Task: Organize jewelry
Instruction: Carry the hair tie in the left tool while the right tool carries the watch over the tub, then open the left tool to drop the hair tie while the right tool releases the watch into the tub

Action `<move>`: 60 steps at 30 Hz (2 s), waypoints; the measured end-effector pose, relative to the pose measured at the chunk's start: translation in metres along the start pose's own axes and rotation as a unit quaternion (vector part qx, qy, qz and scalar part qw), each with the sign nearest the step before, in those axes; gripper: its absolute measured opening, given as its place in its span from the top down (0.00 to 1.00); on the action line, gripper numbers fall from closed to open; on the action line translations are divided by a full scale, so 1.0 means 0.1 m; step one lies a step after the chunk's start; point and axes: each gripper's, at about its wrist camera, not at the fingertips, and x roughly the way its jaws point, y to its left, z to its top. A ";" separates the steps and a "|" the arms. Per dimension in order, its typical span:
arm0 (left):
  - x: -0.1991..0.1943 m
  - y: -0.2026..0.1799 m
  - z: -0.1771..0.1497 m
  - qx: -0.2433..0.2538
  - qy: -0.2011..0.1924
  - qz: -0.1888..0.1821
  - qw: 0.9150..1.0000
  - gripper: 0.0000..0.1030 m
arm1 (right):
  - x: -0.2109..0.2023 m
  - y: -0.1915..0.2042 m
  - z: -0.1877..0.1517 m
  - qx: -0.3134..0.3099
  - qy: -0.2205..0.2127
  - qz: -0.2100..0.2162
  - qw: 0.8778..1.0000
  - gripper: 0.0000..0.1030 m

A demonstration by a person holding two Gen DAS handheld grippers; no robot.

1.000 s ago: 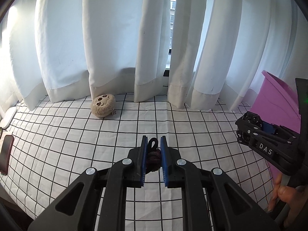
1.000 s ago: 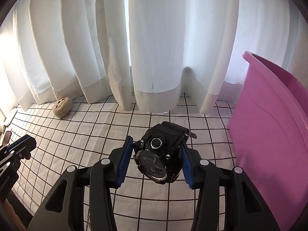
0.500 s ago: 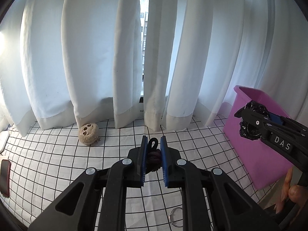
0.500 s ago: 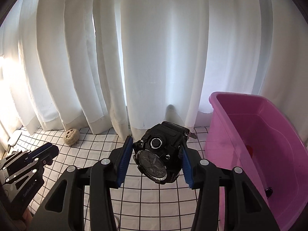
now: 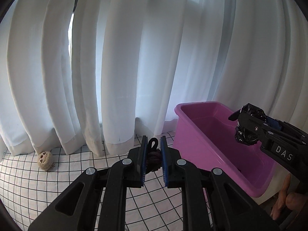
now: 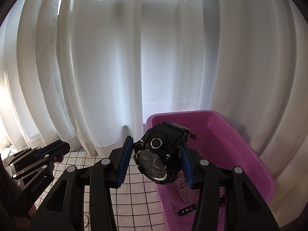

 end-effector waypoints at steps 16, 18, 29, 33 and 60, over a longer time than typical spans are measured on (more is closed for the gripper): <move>1.09 -1.31 0.51 0.043 0.058 -0.022 0.997 0.87 | 0.56 -1.42 -0.03 0.048 0.083 0.012 0.995 0.56; 1.25 -1.41 0.52 0.049 0.079 -0.024 0.995 0.87 | 0.67 -1.52 -0.07 0.055 0.107 0.023 0.992 0.56; 2.10 -1.67 0.49 0.066 0.221 -0.013 0.973 0.86 | 1.19 -1.71 -0.24 0.067 0.200 0.082 0.974 0.56; 2.26 -1.66 0.45 0.052 0.255 -0.006 0.966 0.86 | 1.31 -1.75 -0.26 0.068 0.221 0.096 0.968 0.56; 2.48 -1.73 0.41 0.074 0.296 0.026 0.952 0.19 | 1.58 -1.85 -0.40 0.096 0.292 0.102 0.946 0.31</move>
